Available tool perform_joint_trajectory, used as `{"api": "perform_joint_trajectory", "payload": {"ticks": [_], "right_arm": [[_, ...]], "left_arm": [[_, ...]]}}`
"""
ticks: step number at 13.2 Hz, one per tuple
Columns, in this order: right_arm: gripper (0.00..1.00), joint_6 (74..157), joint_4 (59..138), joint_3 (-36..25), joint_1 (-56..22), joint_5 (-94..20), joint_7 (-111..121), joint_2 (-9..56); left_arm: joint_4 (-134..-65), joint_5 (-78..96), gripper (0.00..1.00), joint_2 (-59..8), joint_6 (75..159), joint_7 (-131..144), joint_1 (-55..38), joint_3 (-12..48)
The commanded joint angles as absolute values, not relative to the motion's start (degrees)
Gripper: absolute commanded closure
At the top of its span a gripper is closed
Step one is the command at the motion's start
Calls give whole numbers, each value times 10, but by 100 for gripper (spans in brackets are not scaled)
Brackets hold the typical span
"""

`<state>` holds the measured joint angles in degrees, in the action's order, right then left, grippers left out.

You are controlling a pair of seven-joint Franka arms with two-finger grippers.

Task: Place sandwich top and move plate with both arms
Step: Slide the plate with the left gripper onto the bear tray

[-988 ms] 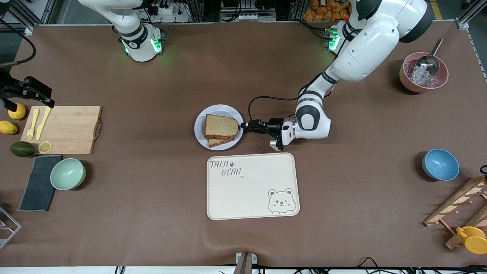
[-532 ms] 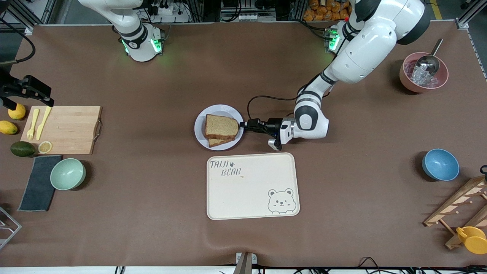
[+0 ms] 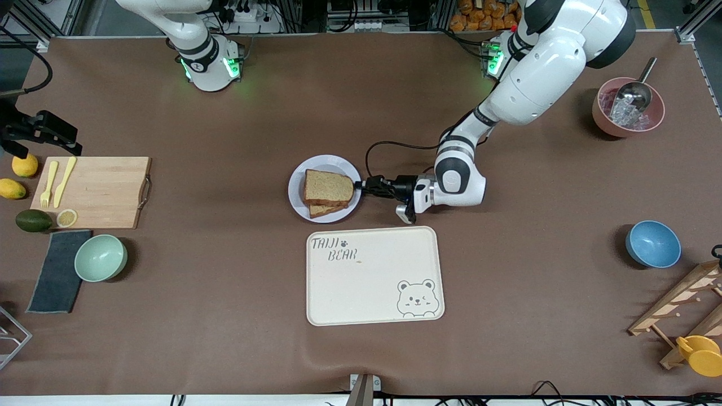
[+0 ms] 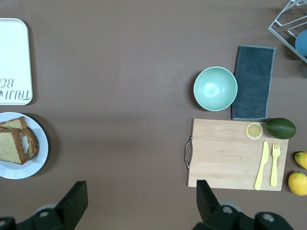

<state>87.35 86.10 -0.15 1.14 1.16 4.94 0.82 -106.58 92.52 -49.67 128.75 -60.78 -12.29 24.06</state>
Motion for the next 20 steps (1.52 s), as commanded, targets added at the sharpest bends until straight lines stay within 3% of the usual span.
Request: {"api": "perform_joint_trajectory", "payload": {"ticks": [1,3,10,20], "right_arm": [[0,870,870,-3,14,3,40,-3],[0,869,870,-3,14,3,40,-4],[0,870,872,-3,14,3,39,-2],[0,869,872,-3,15,2,39,-3]], "left_arm": [[-1049,941,92,-523,1290,-635,-132,237],[-1049,944,100,-528,1290,-659,-131,237],[-1055,974,100,-519,1232,-725,-111,240],[-1062,981,100,-476,1217,-666,-17,306]]}}
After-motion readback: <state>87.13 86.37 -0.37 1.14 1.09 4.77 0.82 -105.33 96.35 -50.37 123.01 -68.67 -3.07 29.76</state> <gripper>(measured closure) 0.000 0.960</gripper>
